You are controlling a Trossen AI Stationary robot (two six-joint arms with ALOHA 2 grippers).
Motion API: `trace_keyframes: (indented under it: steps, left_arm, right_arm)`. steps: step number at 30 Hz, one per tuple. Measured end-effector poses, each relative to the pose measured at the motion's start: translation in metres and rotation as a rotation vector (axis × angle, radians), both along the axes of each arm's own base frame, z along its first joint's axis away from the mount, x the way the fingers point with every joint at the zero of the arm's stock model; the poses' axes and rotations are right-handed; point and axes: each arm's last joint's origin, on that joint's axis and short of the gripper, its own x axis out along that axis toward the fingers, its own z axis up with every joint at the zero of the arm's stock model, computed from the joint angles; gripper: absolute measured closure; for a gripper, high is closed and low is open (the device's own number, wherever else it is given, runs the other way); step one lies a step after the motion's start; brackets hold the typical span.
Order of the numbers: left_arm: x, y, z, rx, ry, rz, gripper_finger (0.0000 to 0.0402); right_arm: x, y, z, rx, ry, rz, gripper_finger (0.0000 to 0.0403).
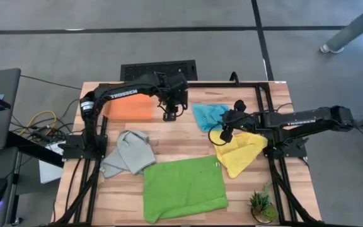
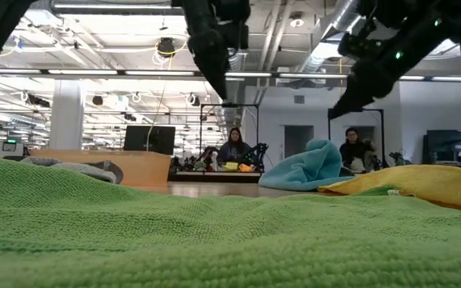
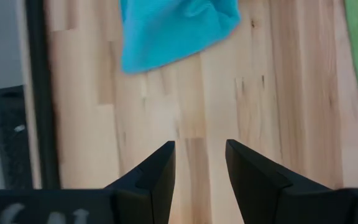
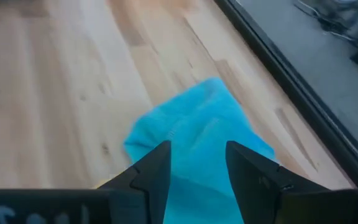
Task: Fold microfiber towels
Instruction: Fold the blue microfiber cloth
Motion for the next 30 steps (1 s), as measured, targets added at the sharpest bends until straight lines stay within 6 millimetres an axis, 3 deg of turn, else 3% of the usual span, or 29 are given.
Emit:
trace_keyframes:
  steps: [5,10,22,30]
  left_arm:
    - [-0.016,-0.004,0.023,0.038,-0.032,0.058,0.0266]
    - [-0.028,-0.005,0.032,0.112,-0.002,0.144,0.0266]
    - [-0.032,-0.005,0.031,0.125,0.039,0.16,0.0266]
    - [-0.032,-0.004,0.031,0.126,0.039,0.158,0.0266]
  right_arm:
    - [0.008,-0.008,-0.016,0.004,0.029,-0.046,0.0226]
    - [0.021,-0.013,-0.024,-0.011,0.008,-0.034,0.0226]
    - [0.022,-0.014,-0.028,-0.007,0.015,-0.071,0.0226]
    - [0.029,-0.016,-0.053,-0.023,0.136,-0.116,0.0226]
